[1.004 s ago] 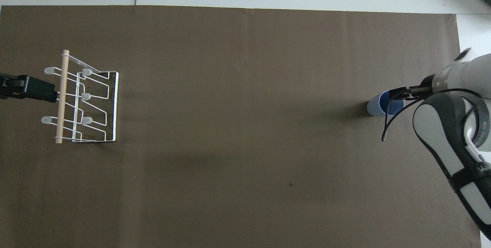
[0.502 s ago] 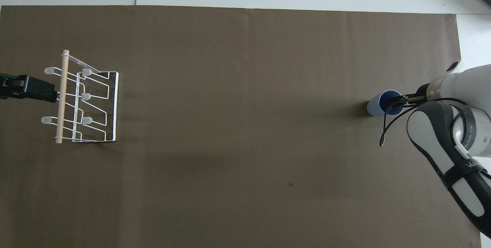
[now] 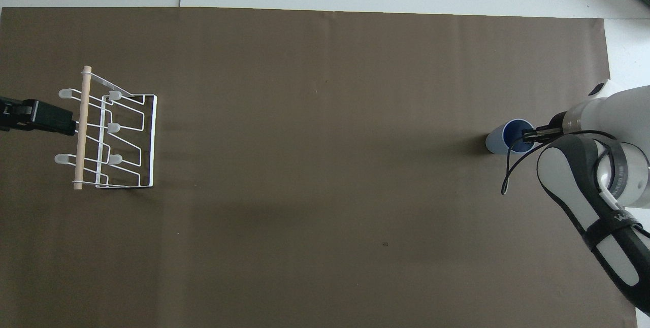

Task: Hang cup on cup holder
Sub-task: 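Close the right gripper on the blue cup's rim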

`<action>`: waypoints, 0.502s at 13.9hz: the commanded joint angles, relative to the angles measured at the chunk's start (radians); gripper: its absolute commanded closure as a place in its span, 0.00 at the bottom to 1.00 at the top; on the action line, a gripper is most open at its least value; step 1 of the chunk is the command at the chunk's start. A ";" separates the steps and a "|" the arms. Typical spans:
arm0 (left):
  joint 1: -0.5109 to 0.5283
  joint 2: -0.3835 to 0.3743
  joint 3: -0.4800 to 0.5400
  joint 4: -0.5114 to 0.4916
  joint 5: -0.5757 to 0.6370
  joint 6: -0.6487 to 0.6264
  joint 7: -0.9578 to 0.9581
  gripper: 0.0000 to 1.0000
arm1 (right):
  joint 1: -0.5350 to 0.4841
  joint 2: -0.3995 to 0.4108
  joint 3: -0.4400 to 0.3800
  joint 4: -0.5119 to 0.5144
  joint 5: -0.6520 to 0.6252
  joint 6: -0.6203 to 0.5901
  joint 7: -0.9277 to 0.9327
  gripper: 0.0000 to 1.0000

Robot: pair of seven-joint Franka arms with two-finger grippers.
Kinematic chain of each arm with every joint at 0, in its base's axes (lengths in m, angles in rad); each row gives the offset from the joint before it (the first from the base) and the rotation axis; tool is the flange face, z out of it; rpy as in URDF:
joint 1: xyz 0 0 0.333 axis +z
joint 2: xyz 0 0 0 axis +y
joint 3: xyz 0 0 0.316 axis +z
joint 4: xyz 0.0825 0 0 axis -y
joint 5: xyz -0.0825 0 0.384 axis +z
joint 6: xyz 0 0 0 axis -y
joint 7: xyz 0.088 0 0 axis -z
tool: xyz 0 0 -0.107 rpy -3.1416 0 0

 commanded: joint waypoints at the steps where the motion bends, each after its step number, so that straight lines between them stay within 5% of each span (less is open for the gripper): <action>1: -0.007 -0.026 0.006 -0.032 -0.006 0.015 -0.014 0.00 | -0.004 0.002 0.008 -0.006 0.005 0.020 0.004 1.00; 7: -0.010 -0.026 0.005 -0.029 -0.004 0.012 -0.020 0.00 | 0.003 -0.044 0.025 0.105 0.086 -0.132 -0.002 1.00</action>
